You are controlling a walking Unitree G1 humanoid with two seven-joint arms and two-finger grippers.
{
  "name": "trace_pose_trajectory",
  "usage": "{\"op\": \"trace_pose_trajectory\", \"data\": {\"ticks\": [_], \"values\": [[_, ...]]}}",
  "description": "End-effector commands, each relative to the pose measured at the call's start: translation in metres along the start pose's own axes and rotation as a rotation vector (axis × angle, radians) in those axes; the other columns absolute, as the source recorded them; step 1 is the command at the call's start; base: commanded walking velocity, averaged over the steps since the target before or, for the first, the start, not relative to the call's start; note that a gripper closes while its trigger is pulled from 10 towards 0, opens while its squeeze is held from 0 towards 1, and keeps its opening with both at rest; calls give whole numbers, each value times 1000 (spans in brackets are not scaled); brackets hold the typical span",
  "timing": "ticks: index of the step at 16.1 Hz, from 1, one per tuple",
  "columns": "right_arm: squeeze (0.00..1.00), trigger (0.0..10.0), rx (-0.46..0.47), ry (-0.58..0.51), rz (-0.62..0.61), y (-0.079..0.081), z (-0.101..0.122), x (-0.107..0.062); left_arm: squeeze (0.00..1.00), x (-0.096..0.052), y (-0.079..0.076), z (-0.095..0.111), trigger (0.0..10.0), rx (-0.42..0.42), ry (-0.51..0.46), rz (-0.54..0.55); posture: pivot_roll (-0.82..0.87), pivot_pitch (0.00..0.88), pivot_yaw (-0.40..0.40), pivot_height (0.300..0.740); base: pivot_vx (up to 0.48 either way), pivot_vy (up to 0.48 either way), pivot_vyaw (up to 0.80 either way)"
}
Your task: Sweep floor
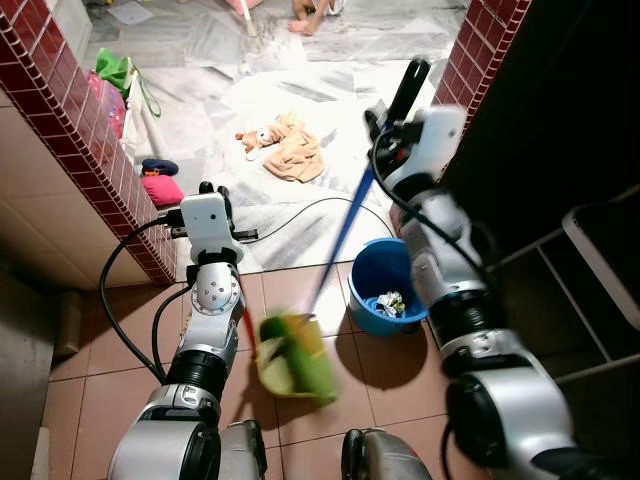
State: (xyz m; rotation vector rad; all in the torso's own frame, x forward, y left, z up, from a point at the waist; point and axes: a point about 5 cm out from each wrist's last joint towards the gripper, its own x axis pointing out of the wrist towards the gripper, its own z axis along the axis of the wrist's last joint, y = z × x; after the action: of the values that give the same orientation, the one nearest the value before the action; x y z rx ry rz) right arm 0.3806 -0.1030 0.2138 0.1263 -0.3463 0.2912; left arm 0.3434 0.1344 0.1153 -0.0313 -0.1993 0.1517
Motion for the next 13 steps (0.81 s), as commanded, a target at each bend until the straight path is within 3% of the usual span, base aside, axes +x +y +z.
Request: {"op": "trace_pose_trajectory", "data": {"ticks": [1, 3, 6, 9, 13], "values": [[0, 10000, -68, -137, 8, -2, 31, 9, 0, 5, -2, 9, 10000, -12, -41, 3, -90, 88, -39, 740, 0, 0, 0], [0, 10000, -143, -176, -20, -16, 42, 9, 0, 5, -2, 8, 10000, -1, -31, -4, -92, 84, -37, 740, 0, 0, 0], [0, 10000, -161, -163, -49, -27, 39, 4, 0, 7, 1, 5, 10000, -15, 5, 7, -95, 88, -37, 740, 0, 0, 0], [0, 10000, -186, -127, -54, -29, 26, -4, 0, 8, 4, 7, 10000, 13, 0, -58, -86, 87, -33, 740, 0, 0, 0], [0, 10000, -206, -111, -15, -15, 15, -11, 0, 8, 9, 2, 10000, 66, 40, -4, -87, 88, -29, 740, 0, 0, 0]]}}
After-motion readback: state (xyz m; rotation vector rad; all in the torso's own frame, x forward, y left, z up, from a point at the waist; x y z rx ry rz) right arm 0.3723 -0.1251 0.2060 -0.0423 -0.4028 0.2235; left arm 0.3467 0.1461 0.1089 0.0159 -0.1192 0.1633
